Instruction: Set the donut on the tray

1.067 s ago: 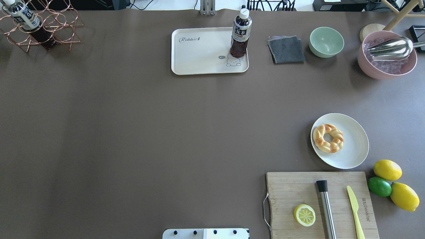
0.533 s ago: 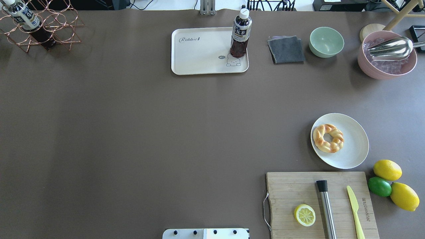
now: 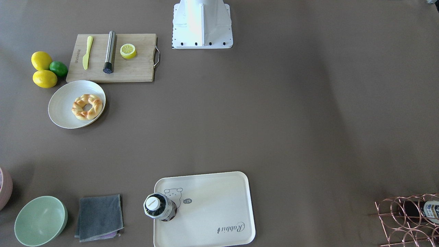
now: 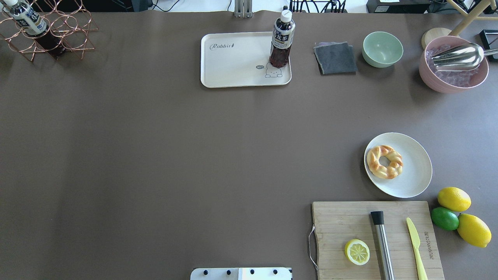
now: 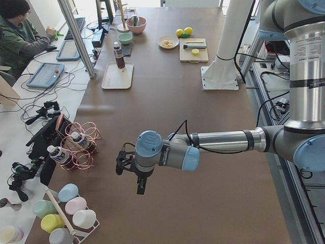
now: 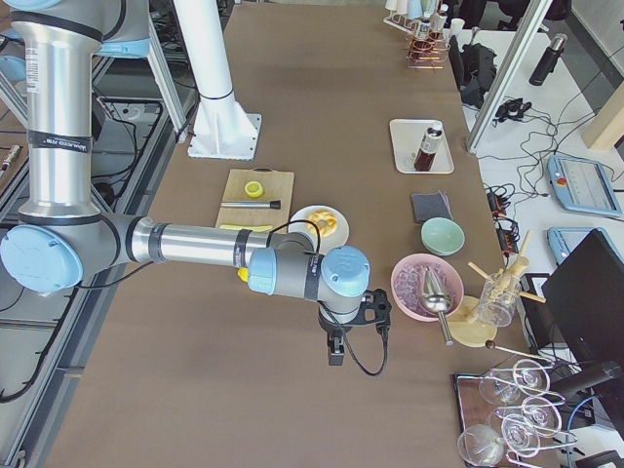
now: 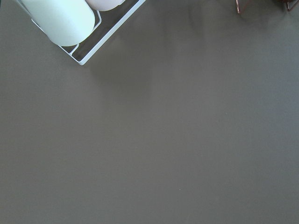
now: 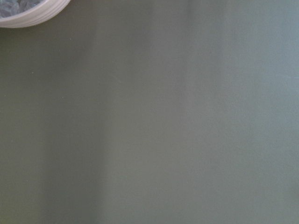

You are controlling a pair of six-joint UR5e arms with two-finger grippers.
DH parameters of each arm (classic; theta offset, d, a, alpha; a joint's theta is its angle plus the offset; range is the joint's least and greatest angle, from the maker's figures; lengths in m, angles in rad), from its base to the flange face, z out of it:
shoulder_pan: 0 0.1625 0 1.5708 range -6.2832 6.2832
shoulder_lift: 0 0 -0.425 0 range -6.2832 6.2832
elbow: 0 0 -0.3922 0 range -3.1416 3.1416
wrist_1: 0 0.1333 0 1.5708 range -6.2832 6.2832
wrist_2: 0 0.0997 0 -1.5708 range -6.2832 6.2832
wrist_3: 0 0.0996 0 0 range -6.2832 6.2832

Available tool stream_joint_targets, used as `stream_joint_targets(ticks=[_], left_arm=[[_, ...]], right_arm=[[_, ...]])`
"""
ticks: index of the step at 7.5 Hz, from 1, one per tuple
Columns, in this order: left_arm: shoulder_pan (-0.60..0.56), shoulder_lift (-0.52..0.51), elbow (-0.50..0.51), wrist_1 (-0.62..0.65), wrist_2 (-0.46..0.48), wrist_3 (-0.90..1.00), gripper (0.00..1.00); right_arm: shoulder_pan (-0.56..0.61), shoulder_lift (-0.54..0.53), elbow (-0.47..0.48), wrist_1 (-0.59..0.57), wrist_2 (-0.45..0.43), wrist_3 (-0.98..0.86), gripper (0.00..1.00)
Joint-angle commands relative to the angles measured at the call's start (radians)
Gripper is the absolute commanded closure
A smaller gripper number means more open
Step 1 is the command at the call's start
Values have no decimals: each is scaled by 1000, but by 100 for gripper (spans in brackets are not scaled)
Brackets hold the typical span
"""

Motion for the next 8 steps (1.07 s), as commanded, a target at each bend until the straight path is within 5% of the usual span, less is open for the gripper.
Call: stream_joint_targets(ticks=[1, 5, 8], left_arm=[[10, -1, -4, 17, -1, -1, 2], [7, -10, -13, -11, -33, 5, 2], [21, -24, -30, -146, -107, -138, 2]], right_arm=[[0, 3, 5, -2, 3, 4, 0], [-34, 9, 14, 107, 8, 3, 0], [-115, 57, 60, 123, 33, 103, 0]])
